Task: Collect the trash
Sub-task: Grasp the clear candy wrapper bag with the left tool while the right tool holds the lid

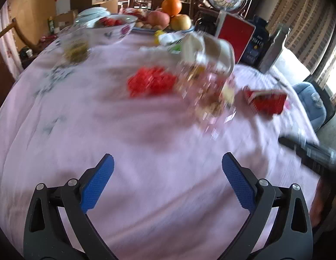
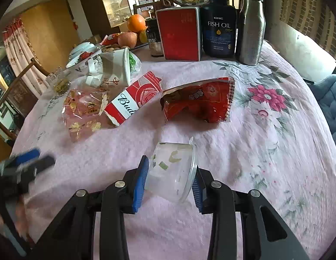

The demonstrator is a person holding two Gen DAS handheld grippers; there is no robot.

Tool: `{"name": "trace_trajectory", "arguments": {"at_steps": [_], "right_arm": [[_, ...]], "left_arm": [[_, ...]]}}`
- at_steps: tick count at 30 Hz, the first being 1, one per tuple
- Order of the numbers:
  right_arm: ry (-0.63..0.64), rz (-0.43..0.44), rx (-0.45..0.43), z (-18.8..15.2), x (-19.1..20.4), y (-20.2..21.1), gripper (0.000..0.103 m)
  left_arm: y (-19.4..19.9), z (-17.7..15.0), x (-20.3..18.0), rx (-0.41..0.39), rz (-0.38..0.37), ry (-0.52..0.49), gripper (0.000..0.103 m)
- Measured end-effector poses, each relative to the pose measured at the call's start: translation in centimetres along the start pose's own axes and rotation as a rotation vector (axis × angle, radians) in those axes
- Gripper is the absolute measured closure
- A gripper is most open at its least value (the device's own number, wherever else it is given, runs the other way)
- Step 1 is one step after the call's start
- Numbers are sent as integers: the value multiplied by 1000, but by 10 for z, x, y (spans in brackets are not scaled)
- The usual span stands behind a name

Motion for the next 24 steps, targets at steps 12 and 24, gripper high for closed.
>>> {"name": "trace_trajectory", "arguments": {"at_steps": [12, 24], "right_arm": [[4, 54, -23, -8, -2, 5, 66], [-11, 69, -43, -9, -1, 14, 66]], "left_arm": [[-43, 53, -23, 72, -63, 123, 42], [-46, 37, -15, 94, -18, 103, 89]]}}
Point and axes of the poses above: each gripper's, at about its wrist camera, not at the fingertips, and y roughly against the way its jaws point, x to its left, z to its top, the point moved 6 cm from there along -y, roughly the way its jaws point, and after that the axes turned 11 degrees about y, right-handed, at the moved point
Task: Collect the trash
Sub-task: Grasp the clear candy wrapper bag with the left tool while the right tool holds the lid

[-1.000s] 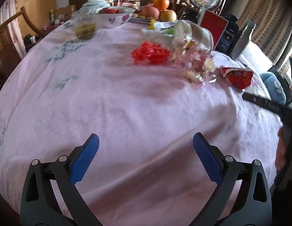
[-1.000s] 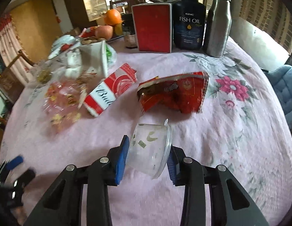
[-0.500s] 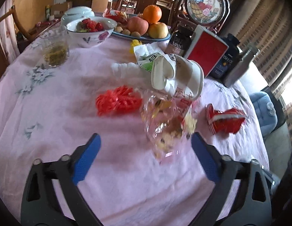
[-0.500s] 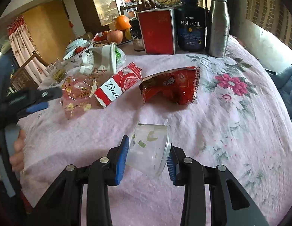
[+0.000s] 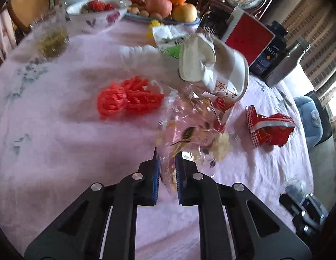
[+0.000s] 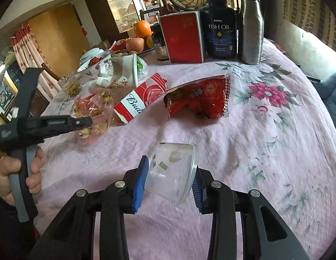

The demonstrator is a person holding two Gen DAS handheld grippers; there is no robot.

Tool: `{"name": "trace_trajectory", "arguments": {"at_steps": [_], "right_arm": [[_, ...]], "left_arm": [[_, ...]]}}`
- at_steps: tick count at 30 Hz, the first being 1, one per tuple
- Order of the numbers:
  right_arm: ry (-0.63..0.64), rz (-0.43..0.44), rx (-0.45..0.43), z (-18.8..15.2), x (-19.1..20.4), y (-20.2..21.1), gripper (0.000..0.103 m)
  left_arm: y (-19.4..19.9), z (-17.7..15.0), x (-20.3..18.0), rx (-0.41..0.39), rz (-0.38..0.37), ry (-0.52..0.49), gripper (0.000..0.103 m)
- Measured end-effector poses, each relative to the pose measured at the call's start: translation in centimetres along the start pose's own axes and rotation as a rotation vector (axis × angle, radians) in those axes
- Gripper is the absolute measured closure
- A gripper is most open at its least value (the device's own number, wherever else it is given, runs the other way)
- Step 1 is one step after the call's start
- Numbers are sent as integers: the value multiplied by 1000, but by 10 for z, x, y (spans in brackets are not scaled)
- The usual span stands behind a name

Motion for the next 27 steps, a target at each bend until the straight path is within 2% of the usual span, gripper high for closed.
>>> {"name": "trace_trajectory", "arguments": {"at_steps": [10, 18, 27], "right_arm": [[29, 17, -13, 0, 21, 11, 66], [95, 31, -25, 5, 55, 21, 66], [183, 35, -34, -2, 104, 32, 66]], "left_arm": [[46, -30, 16, -80, -21, -6, 90], [91, -47, 32, -200, 11, -31, 90], [119, -67, 56, -275, 54, -36, 90]]}}
Point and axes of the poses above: each gripper's, at about its wrist camera, not at the fingertips, and y roughly against the way its jaws point, x to its left, z to its top, the point moved 6 cm from there along -y, roughly the way its jaws point, and after that the axes turned 11 degrees about y, right-handed, at the moved point
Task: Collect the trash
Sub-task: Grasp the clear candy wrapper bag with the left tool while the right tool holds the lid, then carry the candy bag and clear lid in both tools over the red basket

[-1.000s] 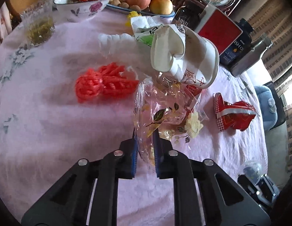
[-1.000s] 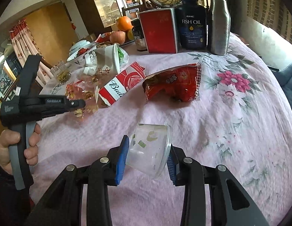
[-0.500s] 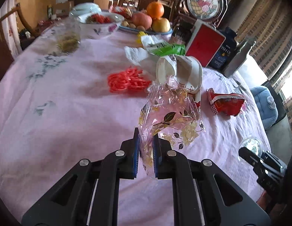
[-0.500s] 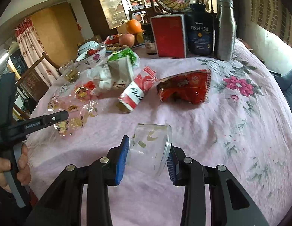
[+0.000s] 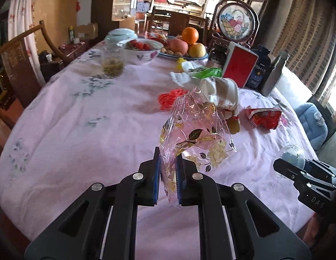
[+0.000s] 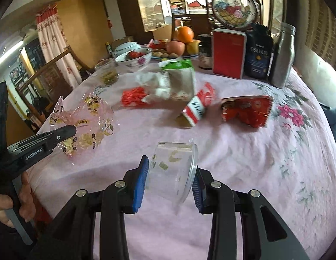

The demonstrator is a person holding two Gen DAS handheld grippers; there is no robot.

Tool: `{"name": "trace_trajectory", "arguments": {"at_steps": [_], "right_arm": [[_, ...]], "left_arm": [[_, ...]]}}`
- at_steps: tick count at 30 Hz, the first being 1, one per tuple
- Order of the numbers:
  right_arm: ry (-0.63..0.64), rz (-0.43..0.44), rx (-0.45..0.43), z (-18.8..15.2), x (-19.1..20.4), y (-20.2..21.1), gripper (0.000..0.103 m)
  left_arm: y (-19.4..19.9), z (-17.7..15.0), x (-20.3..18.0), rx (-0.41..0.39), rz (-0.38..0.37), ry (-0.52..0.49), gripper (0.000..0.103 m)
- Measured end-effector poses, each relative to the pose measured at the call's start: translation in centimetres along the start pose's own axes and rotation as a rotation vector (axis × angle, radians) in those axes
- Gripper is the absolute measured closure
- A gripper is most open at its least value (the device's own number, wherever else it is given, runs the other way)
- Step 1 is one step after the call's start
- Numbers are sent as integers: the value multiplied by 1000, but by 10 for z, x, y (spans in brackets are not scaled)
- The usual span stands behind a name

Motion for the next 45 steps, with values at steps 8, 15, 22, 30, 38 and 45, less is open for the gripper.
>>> {"name": "trace_trajectory", "arguments": {"at_steps": [8, 15, 22, 30, 38, 45], "right_arm": [[83, 26, 22, -5, 47, -7, 66], [174, 79, 28, -1, 97, -15, 66], [292, 263, 35, 17, 181, -18, 66], [441, 524, 47, 34, 300, -8, 66], [629, 637, 100, 19, 423, -12, 66], [718, 749, 250, -4, 517, -47, 66]], "left_arm": [[29, -17, 36, -62, 64, 21, 90], [53, -30, 77, -115, 146, 69, 90], [87, -40, 136, -164, 233, 162, 90], [143, -54, 215, -242, 351, 289, 90], [194, -94, 315, -305, 522, 481, 90], [201, -148, 402, -226, 658, 647, 90]]}}
Point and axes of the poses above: each gripper's, at about its wrist camera, not at the fingertips, and y roughly against the way its jaws point, x to its left, z to its top, the point moved 6 cm from there along -y, roughly the way its jaws point, and after that the axes turned 11 degrees about y, right-handed, at the moved point
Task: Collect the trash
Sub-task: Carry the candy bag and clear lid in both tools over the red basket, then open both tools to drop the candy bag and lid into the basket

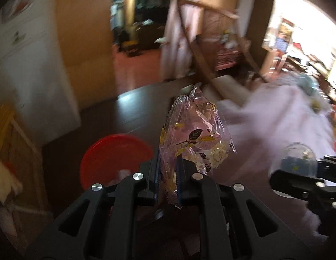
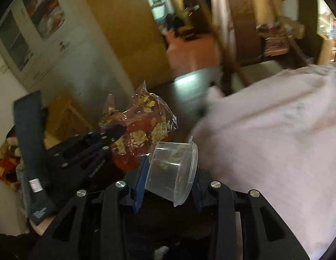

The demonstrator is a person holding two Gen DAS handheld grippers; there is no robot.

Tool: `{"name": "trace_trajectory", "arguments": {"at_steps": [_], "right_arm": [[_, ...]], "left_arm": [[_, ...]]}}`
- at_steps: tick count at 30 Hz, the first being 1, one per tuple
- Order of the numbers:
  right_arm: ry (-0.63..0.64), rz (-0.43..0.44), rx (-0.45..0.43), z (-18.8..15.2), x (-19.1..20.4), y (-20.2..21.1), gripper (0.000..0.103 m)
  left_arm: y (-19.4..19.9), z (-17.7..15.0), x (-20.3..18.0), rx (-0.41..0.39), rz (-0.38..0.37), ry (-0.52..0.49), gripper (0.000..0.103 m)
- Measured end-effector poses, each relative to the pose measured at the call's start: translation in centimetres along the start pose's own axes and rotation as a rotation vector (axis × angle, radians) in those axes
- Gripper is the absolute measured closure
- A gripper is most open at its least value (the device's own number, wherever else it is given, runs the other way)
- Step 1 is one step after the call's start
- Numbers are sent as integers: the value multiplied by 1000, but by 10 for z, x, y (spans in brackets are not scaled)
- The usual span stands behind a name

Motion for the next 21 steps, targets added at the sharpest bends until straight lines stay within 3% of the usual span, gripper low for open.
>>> {"name": "trace_trajectory", "arguments": {"at_steps": [4, 10, 16, 21], "right_arm": [[3, 45, 78, 14, 14, -53, 66], [-6, 100, 115, 32, 28, -119, 66], [-44, 150, 171, 35, 41, -180, 66], [-63, 134, 224, 26, 41, -214, 66]], "left_arm": [[-39, -7, 52, 54, 128, 67, 90], [-92, -26, 112, 176, 241, 145, 90], [-122, -41, 142, 247, 292, 182, 90], [-133, -47, 146, 270, 300, 206, 90]]}}
Point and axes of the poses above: each gripper's, at about its wrist camera, not at the fingertips, and y roughly against the way its jaws point, x to its left, z to its top, the point moved 6 cm from there along -y, roughly the way its jaws point, and after that the axes turned 11 degrees about y, right-handed, at the moved point
